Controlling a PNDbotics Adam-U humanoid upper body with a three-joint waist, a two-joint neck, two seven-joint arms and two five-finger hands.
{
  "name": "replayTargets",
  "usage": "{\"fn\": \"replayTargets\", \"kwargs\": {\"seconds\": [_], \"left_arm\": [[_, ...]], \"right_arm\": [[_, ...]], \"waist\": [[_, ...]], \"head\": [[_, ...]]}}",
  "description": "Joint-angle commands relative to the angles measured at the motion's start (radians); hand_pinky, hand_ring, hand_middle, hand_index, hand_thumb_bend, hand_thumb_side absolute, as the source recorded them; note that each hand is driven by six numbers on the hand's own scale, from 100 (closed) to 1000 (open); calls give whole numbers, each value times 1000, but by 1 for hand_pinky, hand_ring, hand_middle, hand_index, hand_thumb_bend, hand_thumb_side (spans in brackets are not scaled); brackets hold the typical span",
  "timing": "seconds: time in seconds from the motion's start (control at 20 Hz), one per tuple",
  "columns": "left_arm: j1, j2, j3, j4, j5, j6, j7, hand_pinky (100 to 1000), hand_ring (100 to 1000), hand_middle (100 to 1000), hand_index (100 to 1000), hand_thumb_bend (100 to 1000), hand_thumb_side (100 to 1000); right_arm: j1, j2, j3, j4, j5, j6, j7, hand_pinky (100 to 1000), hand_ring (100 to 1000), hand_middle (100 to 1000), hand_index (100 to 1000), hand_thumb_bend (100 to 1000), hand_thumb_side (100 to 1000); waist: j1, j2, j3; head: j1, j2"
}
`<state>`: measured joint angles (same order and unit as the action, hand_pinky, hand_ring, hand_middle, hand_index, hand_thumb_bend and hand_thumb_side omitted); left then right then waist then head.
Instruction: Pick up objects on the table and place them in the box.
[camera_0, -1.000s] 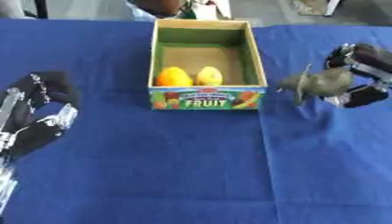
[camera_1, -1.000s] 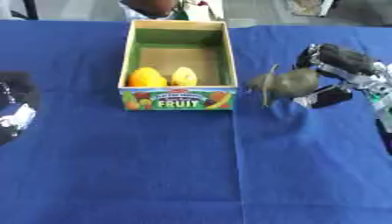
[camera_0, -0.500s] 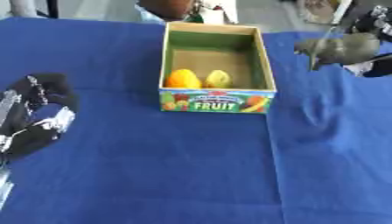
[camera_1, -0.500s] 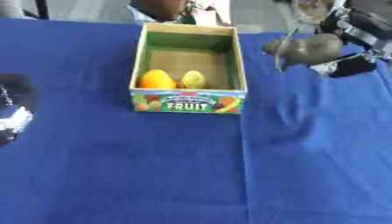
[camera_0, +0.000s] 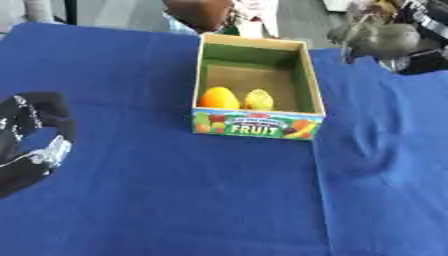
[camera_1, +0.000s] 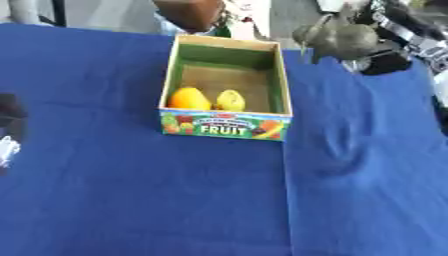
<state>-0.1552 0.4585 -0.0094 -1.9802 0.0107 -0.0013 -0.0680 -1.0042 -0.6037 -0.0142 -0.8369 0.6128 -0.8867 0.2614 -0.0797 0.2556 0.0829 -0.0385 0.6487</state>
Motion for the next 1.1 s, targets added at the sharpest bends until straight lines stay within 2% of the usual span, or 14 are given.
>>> {"fn": "replayTargets", "kwargs": {"seconds": [0.05,0.45,0.65,1.1], "left_arm": [[-21,22,-3,-20,10,-3,-12,666,691,621,754,255,227],[-40,15,-11,-20,20,-9,-24,666,690,621,754,257,227],[-51,11,-17,-20,25,-10,-32,666,691,621,754,256,227],[-61,5,-23,-20,31,-7,-41,667,690,621,754,257,230]], "right_arm": [[-33,-30,-22,18,35,-20,-35,672,488,230,276,100,250],[-51,17,-32,81,149,-16,-175,684,499,244,297,100,221],[-52,48,-29,101,202,4,-243,693,510,258,328,100,211],[-73,98,-26,131,267,40,-321,700,512,269,343,100,185]], "waist": [[2,-14,9],[4,-6,34],[9,-1,42],[11,4,57]], "head": [[-21,-16],[-47,-18],[-58,-20],[-78,-16]]}}
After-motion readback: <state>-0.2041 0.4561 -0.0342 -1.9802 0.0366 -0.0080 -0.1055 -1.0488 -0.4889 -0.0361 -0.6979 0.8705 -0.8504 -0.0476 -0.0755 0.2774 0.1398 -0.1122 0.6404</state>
